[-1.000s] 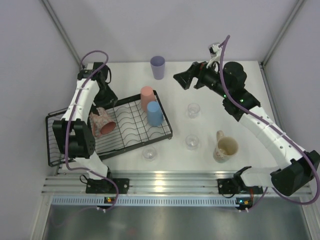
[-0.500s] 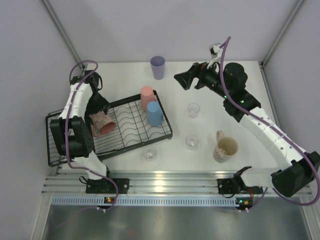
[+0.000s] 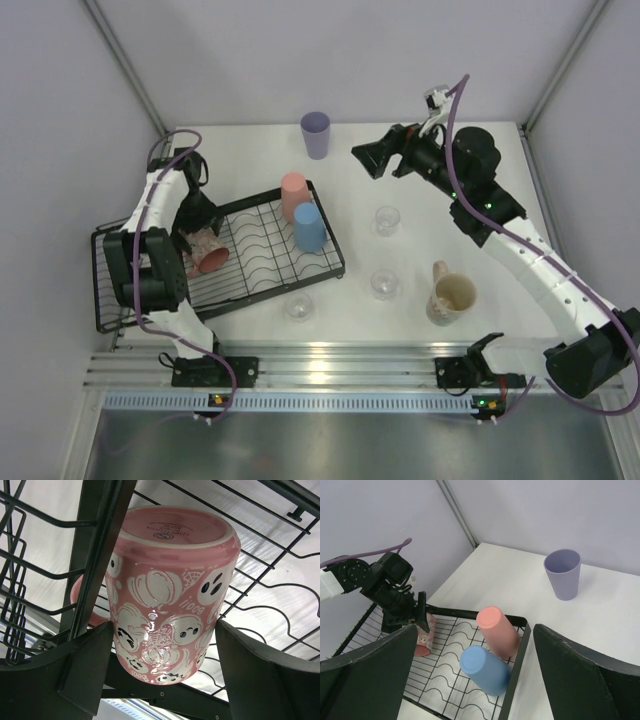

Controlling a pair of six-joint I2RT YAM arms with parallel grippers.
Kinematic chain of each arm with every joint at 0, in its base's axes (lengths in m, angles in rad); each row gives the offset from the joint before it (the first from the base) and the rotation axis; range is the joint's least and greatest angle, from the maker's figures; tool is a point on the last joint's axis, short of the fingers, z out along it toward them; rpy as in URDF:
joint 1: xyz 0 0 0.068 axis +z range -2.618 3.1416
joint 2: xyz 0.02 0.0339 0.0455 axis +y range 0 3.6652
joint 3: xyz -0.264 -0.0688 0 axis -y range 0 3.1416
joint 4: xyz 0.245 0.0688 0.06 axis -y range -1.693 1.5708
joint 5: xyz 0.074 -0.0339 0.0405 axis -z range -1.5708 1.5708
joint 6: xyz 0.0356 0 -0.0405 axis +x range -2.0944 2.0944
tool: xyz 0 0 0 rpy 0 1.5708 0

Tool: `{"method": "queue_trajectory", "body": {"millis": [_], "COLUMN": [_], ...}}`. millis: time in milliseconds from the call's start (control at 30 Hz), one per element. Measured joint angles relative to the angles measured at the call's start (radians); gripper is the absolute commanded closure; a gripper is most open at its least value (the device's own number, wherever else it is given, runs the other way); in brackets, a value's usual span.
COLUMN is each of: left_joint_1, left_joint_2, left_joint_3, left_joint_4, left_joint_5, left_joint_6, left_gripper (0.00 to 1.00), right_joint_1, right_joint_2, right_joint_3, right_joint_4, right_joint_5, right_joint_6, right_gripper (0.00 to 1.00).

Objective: Load the cups into the dish rack

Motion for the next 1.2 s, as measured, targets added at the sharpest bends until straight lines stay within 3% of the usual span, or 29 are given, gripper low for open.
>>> {"method": "queue_trajectory", "body": {"millis": [333,767,1200], "left_joint_1": [0.0,-0.046,-0.089], "left_joint_2": [-0.003,-0.005,0.02], "left_joint_3": [-0.011,-0.015,-0.023], "left_joint_4": [0.016,0.055,0.103], "left_joint_5": [0.023,0.083,0.134], "left_joint_6": [0.038,0.066,0.074], "left_gripper": [0.12,0.16,0.02], "right_joint_1": [-0.001,-0.003,-0.008], "right_joint_2": [-0.006,-0.008,-0.012], "right_joint_3": [-0.013,-0.021,-0.026], "right_joint_4": [0.012,0.015,0.018], "right_joint_5": [0.002,0.002,0.003], "right_joint_6": [0.0,0.0,-0.001], "right_gripper": [0.01,0.01,0.01]}}
